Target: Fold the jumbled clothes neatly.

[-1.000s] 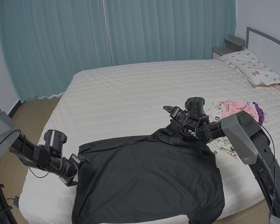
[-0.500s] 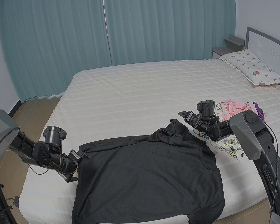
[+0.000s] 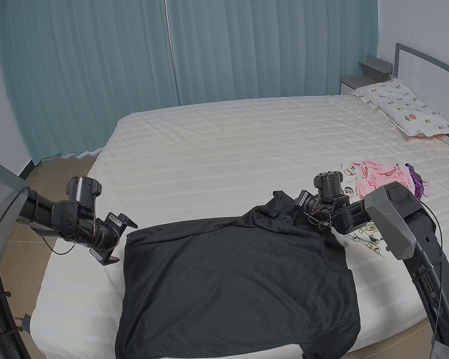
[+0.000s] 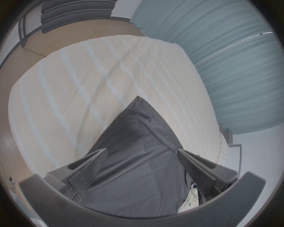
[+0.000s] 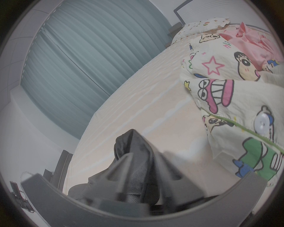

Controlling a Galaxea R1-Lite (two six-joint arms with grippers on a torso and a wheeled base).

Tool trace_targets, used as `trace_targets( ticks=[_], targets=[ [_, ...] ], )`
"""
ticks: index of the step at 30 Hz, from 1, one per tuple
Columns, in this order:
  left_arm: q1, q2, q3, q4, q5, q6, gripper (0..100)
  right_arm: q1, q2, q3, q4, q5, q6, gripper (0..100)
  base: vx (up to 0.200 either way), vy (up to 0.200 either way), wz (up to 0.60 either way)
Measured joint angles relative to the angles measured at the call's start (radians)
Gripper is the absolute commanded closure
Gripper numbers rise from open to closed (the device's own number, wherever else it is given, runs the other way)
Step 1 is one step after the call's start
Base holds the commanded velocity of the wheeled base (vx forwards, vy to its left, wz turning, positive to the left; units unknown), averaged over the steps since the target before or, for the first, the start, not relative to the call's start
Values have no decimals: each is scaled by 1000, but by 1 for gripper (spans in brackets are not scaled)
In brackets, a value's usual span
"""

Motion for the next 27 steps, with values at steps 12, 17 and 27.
trace_targets(
  ticks=[12, 17, 27],
  targets=[
    [36, 163, -191, 64, 15, 69, 0, -8, -41, 23, 1, -4, 4, 100, 0, 0, 0],
    [46, 187, -211, 64, 16, 71, 0, -10, -54, 37, 8, -3, -3, 0, 0, 0, 0],
    [68, 209, -237, 65, 15, 106, 0, 2, -56, 56, 6, -3, -29, 0, 0, 0, 0]
  ],
)
